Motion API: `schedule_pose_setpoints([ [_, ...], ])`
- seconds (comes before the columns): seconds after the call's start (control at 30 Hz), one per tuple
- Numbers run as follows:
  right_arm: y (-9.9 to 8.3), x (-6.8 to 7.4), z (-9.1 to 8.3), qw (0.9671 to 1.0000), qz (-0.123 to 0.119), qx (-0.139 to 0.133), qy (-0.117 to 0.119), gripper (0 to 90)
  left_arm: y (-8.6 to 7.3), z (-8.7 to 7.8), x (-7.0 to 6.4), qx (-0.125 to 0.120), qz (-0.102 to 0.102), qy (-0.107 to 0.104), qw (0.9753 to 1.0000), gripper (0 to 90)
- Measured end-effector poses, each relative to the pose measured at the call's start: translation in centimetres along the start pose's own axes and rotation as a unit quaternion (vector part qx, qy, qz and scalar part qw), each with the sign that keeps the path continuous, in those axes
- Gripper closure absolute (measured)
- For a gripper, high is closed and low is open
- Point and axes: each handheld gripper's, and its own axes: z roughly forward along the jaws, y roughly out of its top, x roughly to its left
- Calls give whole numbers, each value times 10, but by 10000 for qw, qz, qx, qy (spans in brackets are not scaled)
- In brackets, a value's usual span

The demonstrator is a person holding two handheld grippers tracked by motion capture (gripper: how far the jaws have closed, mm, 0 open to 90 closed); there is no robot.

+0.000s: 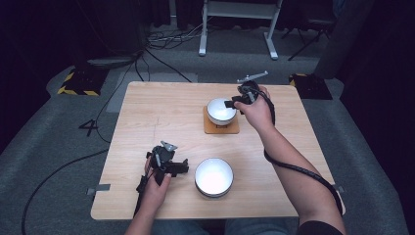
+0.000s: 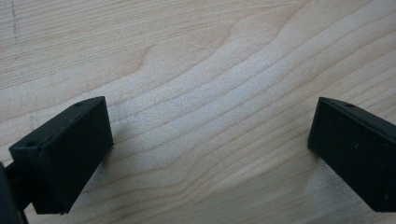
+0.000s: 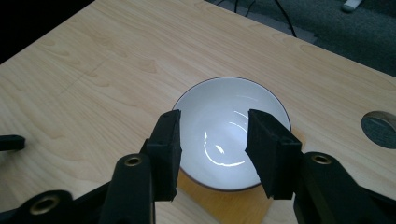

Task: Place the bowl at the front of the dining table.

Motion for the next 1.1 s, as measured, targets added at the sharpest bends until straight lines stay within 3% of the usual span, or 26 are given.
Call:
schedule_pose_setpoints([
  [0.8,-49,-4,-84,9993,63,-305,206,512,0,0,0,3,0,7,10000,0],
  [1.1,-68,3,-114,9994,-236,-239,-30,509,0,0,0,6,-3,1,10000,1],
])
